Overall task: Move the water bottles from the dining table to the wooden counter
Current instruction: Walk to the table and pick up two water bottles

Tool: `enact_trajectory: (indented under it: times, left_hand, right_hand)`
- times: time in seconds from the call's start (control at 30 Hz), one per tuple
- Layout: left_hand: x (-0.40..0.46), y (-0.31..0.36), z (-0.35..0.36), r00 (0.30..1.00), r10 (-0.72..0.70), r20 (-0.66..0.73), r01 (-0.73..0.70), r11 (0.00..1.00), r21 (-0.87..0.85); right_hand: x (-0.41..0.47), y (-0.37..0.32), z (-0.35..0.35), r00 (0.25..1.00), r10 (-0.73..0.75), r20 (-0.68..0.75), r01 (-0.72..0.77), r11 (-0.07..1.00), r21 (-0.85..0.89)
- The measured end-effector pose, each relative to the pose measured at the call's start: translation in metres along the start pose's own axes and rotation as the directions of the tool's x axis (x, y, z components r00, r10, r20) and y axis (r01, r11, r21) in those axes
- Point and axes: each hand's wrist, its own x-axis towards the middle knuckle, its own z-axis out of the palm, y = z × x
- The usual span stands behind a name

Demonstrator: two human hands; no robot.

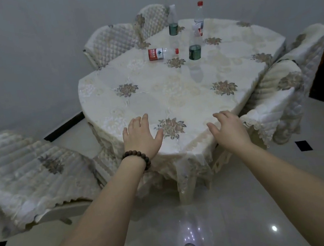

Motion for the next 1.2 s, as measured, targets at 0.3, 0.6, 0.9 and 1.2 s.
enact_trajectory:
  times: [0.3, 0.6, 0.9, 1.2]
  left_hand:
    - [0.121, -0.004, 0.021, 0.997, 0.05, 0.054, -0.049, 0.998, -0.028]
    - [0.281, -0.003, 0.035, 0.977, 0.196, 0.079, -0.19, 0.978, -0.08]
    - [0.41, -0.017, 0.052, 0.952, 0.281, 0.12, -0.271, 0.958, -0.095]
    - [0.481, 0.002, 0.084, 0.948, 0.295, 0.117, -0.278, 0.95, -0.144]
  right_hand:
    - [0.099, -0.008, 0.015, 0.999, 0.051, 0.002, -0.051, 0.999, 0.012]
    - [0.218, -0.026, 0.033, 0.977, 0.201, -0.066, -0.198, 0.979, 0.055]
    - [0.316, -0.044, 0.033, 0.93, 0.343, -0.132, -0.34, 0.939, 0.041]
    - [0.401, -0.033, 0.041, 0.9, 0.421, -0.116, -0.396, 0.899, 0.187]
